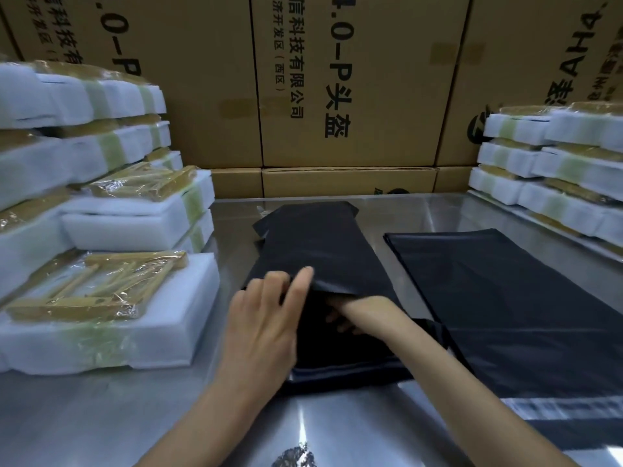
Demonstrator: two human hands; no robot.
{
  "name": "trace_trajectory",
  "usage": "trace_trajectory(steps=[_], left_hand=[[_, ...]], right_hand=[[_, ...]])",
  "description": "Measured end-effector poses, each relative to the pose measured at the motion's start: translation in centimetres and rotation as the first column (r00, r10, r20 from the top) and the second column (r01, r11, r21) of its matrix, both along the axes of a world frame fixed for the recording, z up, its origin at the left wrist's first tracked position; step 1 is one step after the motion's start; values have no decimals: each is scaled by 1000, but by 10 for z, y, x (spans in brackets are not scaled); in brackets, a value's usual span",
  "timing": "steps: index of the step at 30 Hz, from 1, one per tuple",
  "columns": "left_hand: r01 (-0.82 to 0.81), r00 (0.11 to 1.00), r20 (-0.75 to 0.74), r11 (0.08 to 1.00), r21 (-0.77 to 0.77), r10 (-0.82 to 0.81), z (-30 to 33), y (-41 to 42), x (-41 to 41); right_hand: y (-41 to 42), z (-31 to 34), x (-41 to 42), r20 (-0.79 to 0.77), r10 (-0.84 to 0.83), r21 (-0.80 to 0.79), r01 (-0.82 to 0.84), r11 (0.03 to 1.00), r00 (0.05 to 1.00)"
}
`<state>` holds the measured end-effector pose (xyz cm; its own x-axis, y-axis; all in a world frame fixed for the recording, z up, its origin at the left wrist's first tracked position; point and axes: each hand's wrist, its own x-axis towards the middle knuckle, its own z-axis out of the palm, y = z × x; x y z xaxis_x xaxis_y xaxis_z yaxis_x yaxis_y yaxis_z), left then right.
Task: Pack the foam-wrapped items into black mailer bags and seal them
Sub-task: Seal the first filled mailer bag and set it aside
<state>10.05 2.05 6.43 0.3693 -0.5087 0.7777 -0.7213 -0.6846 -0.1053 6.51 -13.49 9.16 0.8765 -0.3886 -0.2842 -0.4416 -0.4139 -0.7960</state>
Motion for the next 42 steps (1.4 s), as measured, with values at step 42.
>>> trace_trajectory(steps=[42], left_hand=[[246,457,-870,967,-74,-183,2,13,49]], right_hand=[[-42,2,-44,80,174,-481,-115,869,982]])
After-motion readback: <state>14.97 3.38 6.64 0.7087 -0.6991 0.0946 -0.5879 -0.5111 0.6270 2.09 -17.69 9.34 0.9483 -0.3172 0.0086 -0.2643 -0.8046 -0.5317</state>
